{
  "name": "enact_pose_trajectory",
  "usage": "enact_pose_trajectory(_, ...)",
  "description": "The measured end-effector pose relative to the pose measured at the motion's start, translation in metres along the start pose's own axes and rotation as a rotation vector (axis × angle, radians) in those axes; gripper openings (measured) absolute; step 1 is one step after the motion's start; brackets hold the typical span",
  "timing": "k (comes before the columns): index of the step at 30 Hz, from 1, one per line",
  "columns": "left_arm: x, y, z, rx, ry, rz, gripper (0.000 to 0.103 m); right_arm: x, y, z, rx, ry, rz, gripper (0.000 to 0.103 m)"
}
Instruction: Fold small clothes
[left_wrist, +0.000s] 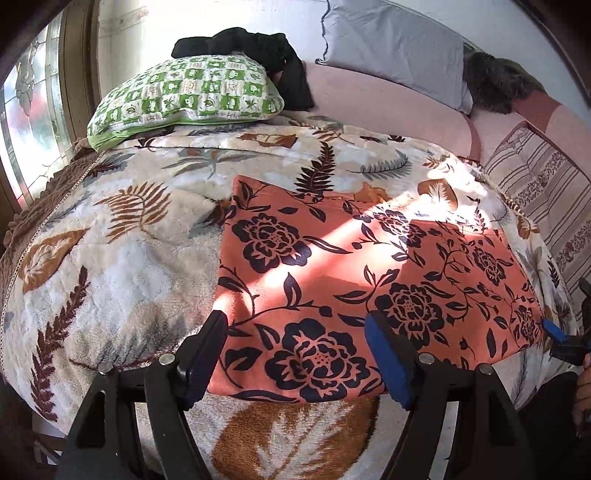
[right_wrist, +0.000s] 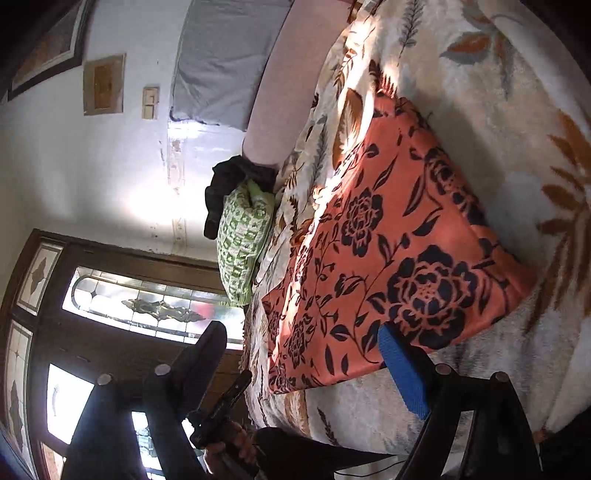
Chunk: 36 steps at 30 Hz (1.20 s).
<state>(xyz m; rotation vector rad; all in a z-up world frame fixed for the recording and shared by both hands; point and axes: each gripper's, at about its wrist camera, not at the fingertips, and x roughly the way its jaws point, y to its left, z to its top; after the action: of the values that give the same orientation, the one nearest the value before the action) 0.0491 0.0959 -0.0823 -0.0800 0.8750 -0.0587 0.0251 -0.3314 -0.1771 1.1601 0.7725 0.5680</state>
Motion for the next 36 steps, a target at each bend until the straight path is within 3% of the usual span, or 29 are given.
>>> enact_pose_trajectory(3, 0.030, -0.001, -0.007, 0.010, 0.071, 0.037, 0.077, 0.027, -0.010, 0.010, 0.033, 0.060, -0.033, 0.087)
enact_pose_trajectory(5, 0.051, 0.008, -0.015, 0.001, 0.150, 0.103, 0.077, 0.027, -0.031, 0.021, 0.051, 0.017, -0.194, 0.086)
enact_pose_trajectory(7, 0.043, 0.014, -0.016, -0.027, 0.118, 0.086, 0.077, 0.014, -0.047, 0.024, 0.175, -0.052, -0.121, 0.084)
enact_pose_trajectory(9, 0.037, 0.014, -0.012, -0.036, 0.115, 0.073, 0.077, 0.007, -0.029, 0.027, 0.099, -0.069, -0.180, 0.086)
enact_pose_trajectory(13, 0.032, 0.010, -0.001, -0.018, 0.054, 0.060, 0.078, 0.020, 0.004, 0.047, -0.009, -0.015, -0.113, 0.086)
enact_pose_trajectory(15, 0.053, 0.013, -0.002, -0.014, 0.124, 0.108, 0.079, 0.027, -0.003, 0.066, -0.021, -0.029, -0.171, 0.088)
enact_pose_trajectory(16, 0.064, 0.019, -0.005, -0.035, 0.178, 0.125, 0.081, 0.031, -0.020, 0.076, 0.040, -0.023, -0.230, 0.088)
enact_pose_trajectory(17, 0.062, 0.026, -0.005, -0.082, 0.169, 0.097, 0.081, 0.034, -0.038, 0.084, 0.136, -0.015, -0.267, 0.087)
enact_pose_trajectory(18, 0.057, 0.031, -0.004, -0.116, 0.160, 0.079, 0.081, 0.032, -0.042, 0.089, 0.187, -0.027, -0.224, 0.087)
enact_pose_trajectory(21, 0.044, 0.034, 0.011, -0.115, 0.111, 0.060, 0.081, 0.034, -0.005, 0.098, 0.027, -0.013, -0.239, 0.088)
enact_pose_trajectory(24, 0.043, 0.031, 0.041, -0.084, 0.052, 0.018, 0.081, 0.051, 0.015, 0.110, -0.039, 0.044, -0.190, 0.088)
enact_pose_trajectory(27, 0.056, 0.030, 0.076, -0.075, 0.012, -0.037, 0.081, 0.070, 0.008, 0.130, -0.033, 0.048, -0.232, 0.088)
enact_pose_trajectory(30, 0.089, 0.040, 0.103, -0.146, 0.041, -0.119, 0.081, 0.086, -0.017, 0.151, 0.027, 0.022, -0.285, 0.088)
enact_pose_trajectory(31, 0.106, 0.043, 0.107, -0.153, 0.074, -0.096, 0.081, 0.087, -0.027, 0.157, 0.046, 0.013, -0.312, 0.088)
enact_pose_trajectory(33, 0.137, 0.052, 0.105, -0.182, 0.184, 0.038, 0.078, 0.078, -0.037, 0.158, 0.120, -0.028, -0.263, 0.087)
enact_pose_trajectory(34, 0.141, 0.056, 0.101, -0.207, 0.207, 0.063, 0.078, 0.070, -0.031, 0.154, 0.106, -0.050, -0.265, 0.088)
enact_pose_trajectory(36, 0.125, 0.056, 0.094, -0.240, 0.155, 0.035, 0.078, 0.046, -0.009, 0.139, 0.032, -0.087, -0.277, 0.088)
